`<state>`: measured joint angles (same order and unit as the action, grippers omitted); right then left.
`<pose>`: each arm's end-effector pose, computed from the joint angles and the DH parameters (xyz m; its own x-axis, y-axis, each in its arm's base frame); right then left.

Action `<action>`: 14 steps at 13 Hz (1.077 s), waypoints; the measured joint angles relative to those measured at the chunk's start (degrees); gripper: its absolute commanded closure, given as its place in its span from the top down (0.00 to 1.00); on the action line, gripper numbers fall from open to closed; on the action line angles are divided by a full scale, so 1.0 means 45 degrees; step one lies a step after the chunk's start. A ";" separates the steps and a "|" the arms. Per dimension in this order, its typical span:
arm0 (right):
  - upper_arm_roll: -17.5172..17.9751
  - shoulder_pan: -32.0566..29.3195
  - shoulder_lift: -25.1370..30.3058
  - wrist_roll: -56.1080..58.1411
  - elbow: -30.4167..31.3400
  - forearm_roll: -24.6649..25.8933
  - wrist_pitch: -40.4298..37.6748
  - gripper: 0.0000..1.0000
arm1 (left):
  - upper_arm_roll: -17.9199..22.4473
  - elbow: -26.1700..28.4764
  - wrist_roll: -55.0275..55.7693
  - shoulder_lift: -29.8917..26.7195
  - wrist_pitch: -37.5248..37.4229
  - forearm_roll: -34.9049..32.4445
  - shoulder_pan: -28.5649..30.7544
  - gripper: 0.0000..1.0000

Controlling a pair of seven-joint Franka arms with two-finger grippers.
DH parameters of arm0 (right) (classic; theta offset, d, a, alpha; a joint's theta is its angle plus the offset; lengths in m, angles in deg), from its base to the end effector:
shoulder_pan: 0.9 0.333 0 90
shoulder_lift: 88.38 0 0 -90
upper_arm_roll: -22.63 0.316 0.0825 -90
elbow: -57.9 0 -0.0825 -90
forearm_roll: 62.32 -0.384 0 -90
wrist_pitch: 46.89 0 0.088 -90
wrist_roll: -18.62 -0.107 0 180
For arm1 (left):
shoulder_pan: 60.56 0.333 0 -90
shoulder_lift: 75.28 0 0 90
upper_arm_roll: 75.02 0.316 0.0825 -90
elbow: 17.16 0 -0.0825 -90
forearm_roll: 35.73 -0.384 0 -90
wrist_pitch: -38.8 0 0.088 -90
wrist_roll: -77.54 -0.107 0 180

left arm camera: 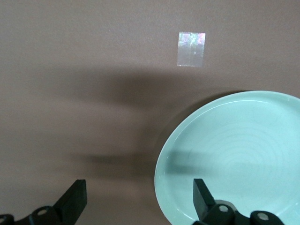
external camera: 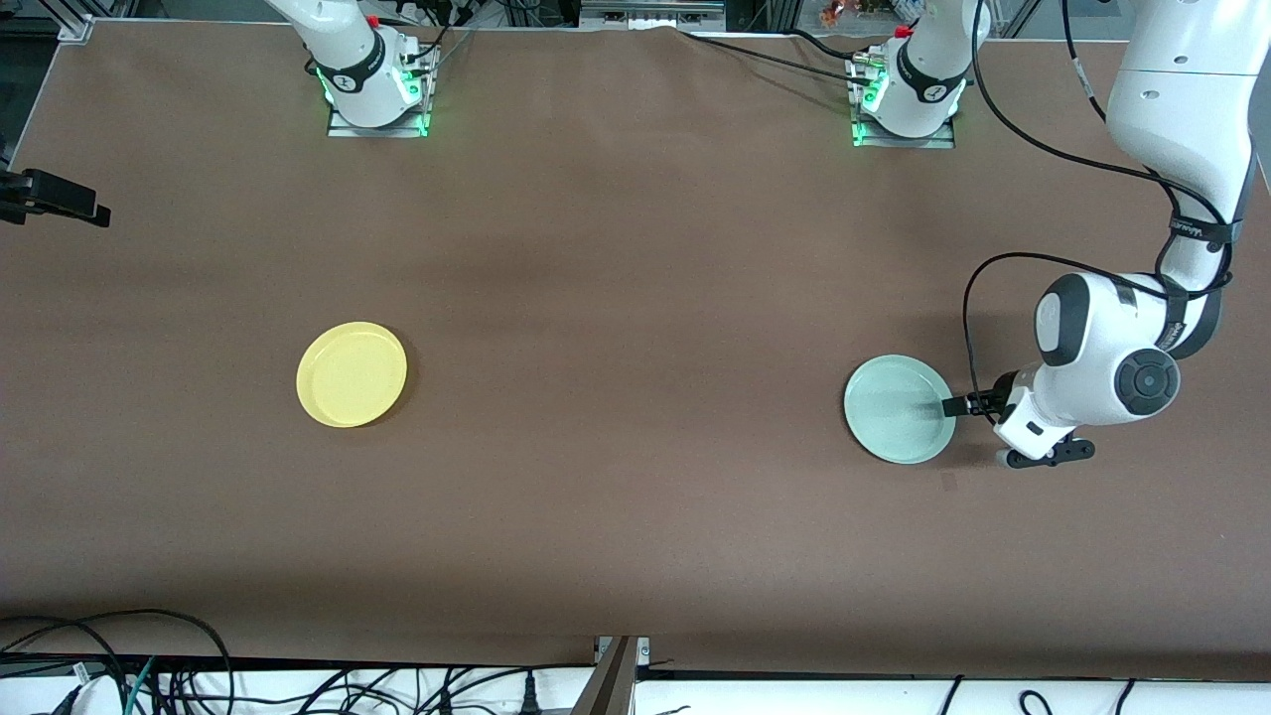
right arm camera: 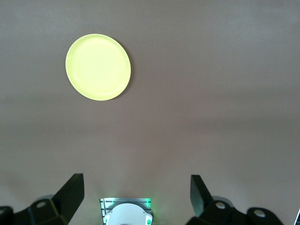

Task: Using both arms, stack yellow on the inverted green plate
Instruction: 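Close the left gripper on the green plate's rim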

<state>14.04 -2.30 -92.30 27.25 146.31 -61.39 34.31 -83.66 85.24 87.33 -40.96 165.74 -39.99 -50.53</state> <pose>0.5482 -0.0957 0.5879 0.9807 -0.0246 -0.1940 -0.0256 -0.9997 -0.0027 0.6385 0.0239 0.2078 0.9731 0.1611 -0.1647 0.1642 -0.9864 0.0055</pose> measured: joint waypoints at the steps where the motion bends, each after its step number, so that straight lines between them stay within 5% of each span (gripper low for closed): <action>1: 0.0001 0.0002 0.0000 0.0016 0.0000 -0.0001 0.0000 1.00 | -0.0004 0.0711 0.0007 -0.0086 0.1133 0.0000 -0.0003 1.00; 4: 0.0002 0.0003 0.0000 0.0039 0.0000 -0.0001 0.0000 1.00 | -0.0026 0.2286 0.0009 -0.0371 0.2934 0.0000 -0.0006 1.00; 8: 0.0004 0.0005 0.0000 0.0048 0.0000 -0.0002 0.0000 1.00 | -0.0139 0.2427 0.0009 -0.0619 0.2812 0.0000 -0.0075 1.00; 10: 0.0004 0.0005 0.0000 0.0051 0.0000 -0.0002 0.0000 1.00 | -0.0200 0.2427 0.0010 -0.0727 0.2387 0.0000 -0.0082 0.80; 11: 0.0005 0.0005 0.0000 0.0051 0.0000 -0.0002 0.0000 1.00 | -0.0217 0.2427 0.0009 -0.0750 0.2271 0.0000 -0.0082 0.45; 14: 0.0013 0.0006 0.0000 0.0054 0.0000 -0.0002 0.0000 1.00 | -0.0228 0.2428 -0.0003 -0.0754 0.2200 -0.0397 -0.0081 0.40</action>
<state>14.10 -2.27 -92.30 27.49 146.31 -61.40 34.31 -84.69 96.16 87.32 -44.35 175.65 -41.78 -50.90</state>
